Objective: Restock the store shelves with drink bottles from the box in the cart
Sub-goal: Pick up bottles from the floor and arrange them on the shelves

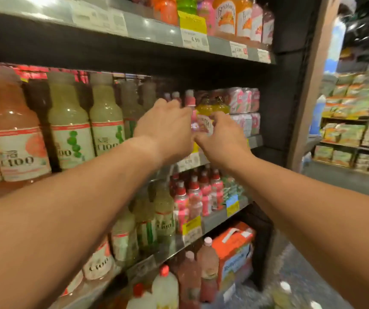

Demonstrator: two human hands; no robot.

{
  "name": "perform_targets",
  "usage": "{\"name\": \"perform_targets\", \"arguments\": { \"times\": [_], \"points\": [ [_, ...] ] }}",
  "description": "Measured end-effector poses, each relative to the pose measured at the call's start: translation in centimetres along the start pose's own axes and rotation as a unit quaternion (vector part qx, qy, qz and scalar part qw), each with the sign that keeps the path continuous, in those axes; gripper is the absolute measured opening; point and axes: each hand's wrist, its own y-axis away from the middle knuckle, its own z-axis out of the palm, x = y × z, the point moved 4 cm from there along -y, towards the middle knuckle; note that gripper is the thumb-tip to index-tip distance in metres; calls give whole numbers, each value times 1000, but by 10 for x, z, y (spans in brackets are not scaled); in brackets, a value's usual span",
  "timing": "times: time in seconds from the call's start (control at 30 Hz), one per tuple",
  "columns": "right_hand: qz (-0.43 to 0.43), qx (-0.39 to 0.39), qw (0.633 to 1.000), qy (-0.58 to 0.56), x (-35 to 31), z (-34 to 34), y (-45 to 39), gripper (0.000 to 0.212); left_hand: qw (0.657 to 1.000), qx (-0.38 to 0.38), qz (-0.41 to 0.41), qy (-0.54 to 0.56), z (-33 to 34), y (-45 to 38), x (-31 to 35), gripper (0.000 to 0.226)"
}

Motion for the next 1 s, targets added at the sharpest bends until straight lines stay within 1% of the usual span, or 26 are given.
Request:
{"name": "perform_targets", "arguments": {
  "times": [0.03,0.13,0.27,0.37,0.43,0.57,0.63,0.77,0.93,1.0],
  "points": [
    [10,-4,1000,11,20,-4,4,49,1000,-14,6,22,13,-1,15,40],
    [32,-8,998,61,82,-13,22,57,992,-65,-3,108,59,3,59,43],
    [82,-15,992,92,174,-25,57,60,968,-164,-7,191,134,22,125,40],
    [146,-42,982,114,253,-30,98,64,947,-225,-19,228,191,43,178,42],
    [205,-60,969,123,310,-31,130,61,928,-268,-21,256,227,56,220,46],
    [302,-81,942,122,409,-25,197,63,890,-337,-3,307,291,83,307,38],
    [337,-95,929,118,448,-16,228,65,873,-370,8,318,323,97,346,37],
    [377,-124,910,119,514,8,272,71,846,-428,2,318,388,120,407,54],
    [414,-157,889,116,590,42,311,73,815,-481,-16,322,464,134,467,53],
    [431,-177,879,103,615,59,325,76,810,-498,-25,309,493,139,488,55]
  ]
}}
